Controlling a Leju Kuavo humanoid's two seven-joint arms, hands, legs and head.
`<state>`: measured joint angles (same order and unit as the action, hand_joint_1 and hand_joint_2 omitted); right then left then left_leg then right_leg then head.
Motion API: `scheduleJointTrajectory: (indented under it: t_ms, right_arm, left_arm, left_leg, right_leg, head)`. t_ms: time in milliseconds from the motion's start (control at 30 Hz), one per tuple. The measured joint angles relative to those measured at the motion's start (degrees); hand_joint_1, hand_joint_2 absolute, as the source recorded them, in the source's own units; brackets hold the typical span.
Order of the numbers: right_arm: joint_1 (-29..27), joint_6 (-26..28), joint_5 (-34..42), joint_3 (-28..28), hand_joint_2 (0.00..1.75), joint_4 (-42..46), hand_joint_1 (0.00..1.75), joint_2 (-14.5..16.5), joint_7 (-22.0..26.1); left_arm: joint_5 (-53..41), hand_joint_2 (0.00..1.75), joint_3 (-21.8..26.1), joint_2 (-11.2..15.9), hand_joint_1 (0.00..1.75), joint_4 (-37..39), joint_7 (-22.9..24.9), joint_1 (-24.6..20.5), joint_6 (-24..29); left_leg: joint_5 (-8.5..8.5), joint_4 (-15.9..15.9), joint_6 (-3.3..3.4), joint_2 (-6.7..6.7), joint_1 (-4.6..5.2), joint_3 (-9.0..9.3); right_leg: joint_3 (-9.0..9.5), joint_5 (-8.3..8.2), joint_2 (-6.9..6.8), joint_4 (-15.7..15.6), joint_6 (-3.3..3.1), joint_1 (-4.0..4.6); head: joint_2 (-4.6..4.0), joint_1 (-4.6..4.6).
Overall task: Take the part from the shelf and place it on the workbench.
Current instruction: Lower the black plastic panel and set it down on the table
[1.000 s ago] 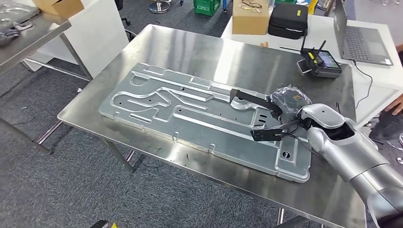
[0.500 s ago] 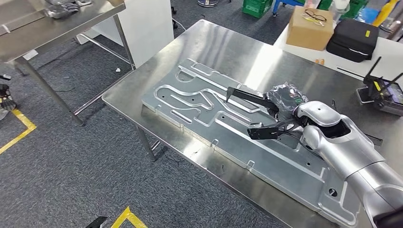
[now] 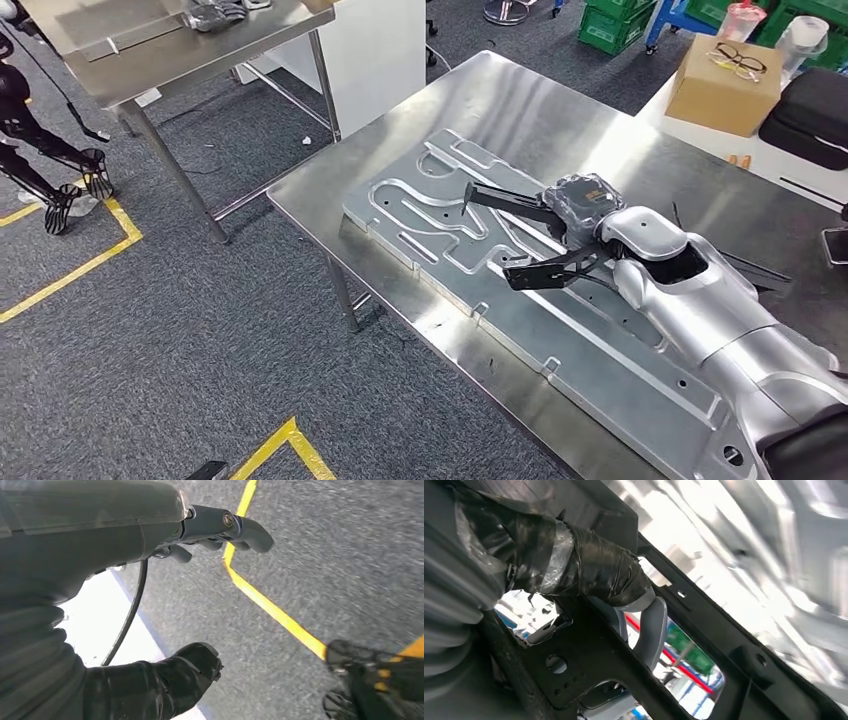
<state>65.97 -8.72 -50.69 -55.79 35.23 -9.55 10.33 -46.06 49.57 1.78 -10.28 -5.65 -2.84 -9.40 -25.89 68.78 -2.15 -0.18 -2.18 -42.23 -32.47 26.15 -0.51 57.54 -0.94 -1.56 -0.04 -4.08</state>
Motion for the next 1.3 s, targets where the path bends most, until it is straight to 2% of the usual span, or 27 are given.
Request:
scheduleJointTrajectory:
  t_ms: [33, 67, 100, 167, 200, 300, 400, 533, 633, 767, 800, 900, 1300]
  right_arm:
    - [0.01, 0.02, -0.01, -0.05, 1.75, -0.31, 1.75, 0.18, -0.08]
    - [0.02, 0.05, -0.02, -0.07, 1.75, -0.74, 1.75, 0.31, -0.27]
    - [0.01, 0.10, -0.03, -0.08, 1.75, -1.17, 1.75, 0.40, -0.46]
    - [-0.10, 0.39, -0.01, -0.07, 1.75, -2.18, 1.75, 0.41, -1.01]
    - [-0.27, 0.69, 0.02, -0.07, 1.75, -2.77, 1.75, 0.40, -1.28]
    - [-1.40, 2.34, 0.16, 0.20, 1.75, -5.61, 1.75, 0.31, -2.28]
    - [-3.02, 3.48, 0.32, 0.93, 1.75, -8.75, 1.75, -0.21, -3.40]
    - [-4.79, 4.05, 0.69, 2.04, 0.00, -11.91, 0.00, -1.15, -4.98]
    - [-5.92, 4.02, 0.85, 2.95, 0.00, -13.46, 0.00, -1.89, -5.88]
    - [-6.70, 4.00, 0.86, 3.90, 0.00, -14.62, 0.00, -2.69, -6.34]
    - [-6.81, 4.00, 0.86, 4.07, 0.00, -14.81, 0.00, -2.85, -6.37]
    - [-6.91, 4.00, 0.86, 4.42, 0.00, -15.19, 0.00, -3.22, -6.63]
    - [-7.56, 4.05, 0.58, 8.00, 0.00, -16.25, 0.00, -4.85, -7.35]
  left_arm:
    - [-0.15, 1.75, 0.07, 0.01, 0.00, 0.00, -0.03, -0.03, -0.02]
    - [-0.31, 1.75, 0.11, 0.03, 0.00, -0.01, -0.11, -0.05, -0.07]
    - [-0.42, 1.75, 0.14, 0.06, 0.00, -0.01, -0.20, -0.10, -0.11]
    - [-0.63, 1.75, 0.20, 0.04, 0.00, -0.01, -0.40, -0.11, -0.21]
    - [-0.74, 1.75, 0.23, 0.02, 0.00, -0.01, -0.45, -0.09, -0.26]
    - [-1.22, 1.75, 0.34, -0.07, 0.00, 0.01, -0.51, -0.10, -0.51]
    - [-1.49, 1.75, 0.55, -0.11, 0.00, 0.01, -0.50, -0.06, -0.75]
    - [-1.75, 1.75, 0.79, -0.10, 0.00, 0.01, -0.25, -0.06, -0.93]
    - [-1.94, 1.75, 0.92, -0.08, 0.00, 0.00, 0.16, -0.10, -1.14]
    - [-2.13, 1.75, 1.08, -0.05, 0.00, -0.01, 0.21, -0.11, -1.04]
    - [-2.15, 1.31, 1.10, -0.04, 0.00, -0.01, 0.21, -0.11, -1.02]
    - [-2.17, 0.00, 1.21, -0.04, 0.00, 0.01, 0.20, -0.11, -0.97]
    - [-2.19, 0.00, 2.63, -0.03, 0.00, -0.01, 1.87, -0.13, -1.12]
  left_leg:
    - [1.43, -3.88, -0.24, 0.16, -0.13, 2.05]
    - [2.44, -7.11, -0.18, 0.20, -0.12, 3.75]
    - [2.81, -9.06, 0.07, 0.19, -0.06, 4.78]
    - [2.68, -9.61, 0.83, -0.02, -0.03, 4.96]
    - [2.71, -9.54, 0.99, -0.09, -0.12, 4.90]
    - [2.80, -9.65, 1.07, -0.43, -0.18, 4.90]
    - [2.68, -9.64, 1.44, -0.83, -0.04, 4.90]
    - [2.53, -9.61, 2.15, -0.87, 0.35, 4.92]
    - [2.52, -9.57, 2.39, -0.80, 0.54, 4.92]
    - [2.54, -9.49, 2.46, -0.73, 0.68, 4.90]
    - [2.56, -9.49, 2.48, -0.73, 0.69, 4.91]
    - [2.59, -9.50, 2.51, -0.70, 0.69, 4.97]
    - [2.62, -9.52, 2.47, -0.57, 0.55, 5.03]
  right_leg:
    - [0.03, 0.35, -0.22, 0.33, 0.42, -0.16]
    - [-0.05, 0.72, -0.40, 0.78, 0.89, -0.11]
    - [-0.15, 1.03, -0.52, 1.13, 1.28, 0.00]
    - [-0.39, 1.39, -0.63, 1.55, 1.66, 0.34]
    - [-0.37, 1.39, -0.63, 1.49, 1.35, 0.34]
    - [-0.09, 1.27, -0.66, 0.97, -0.14, 0.39]
    - [0.33, 1.18, -0.84, 0.39, -0.52, 0.38]
    - [0.44, 1.00, -0.88, 0.13, -0.54, 0.20]
    - [0.44, 0.84, -0.87, 0.07, 0.08, 0.06]
    - [0.44, 0.81, -0.87, -0.05, 2.50, -0.24]
    - [0.44, 0.82, -0.86, -0.05, 2.81, -0.27]
    - [0.43, 0.84, -0.85, -0.01, 2.99, -0.21]
    - [0.37, 0.87, -0.79, 0.28, 2.96, -0.06]
  head:
    - [0.00, 0.00]
    - [0.00, -0.08]
    - [0.00, -0.12]
    - [0.00, -0.14]
    - [0.00, -0.06]
    - [0.00, 0.10]
    - [0.00, 0.19]
    - [0.00, 0.16]
    - [0.00, 0.15]
    - [0.00, 0.13]
    - [0.00, 0.13]
    - [0.00, 0.12]
    - [0.00, 0.13]
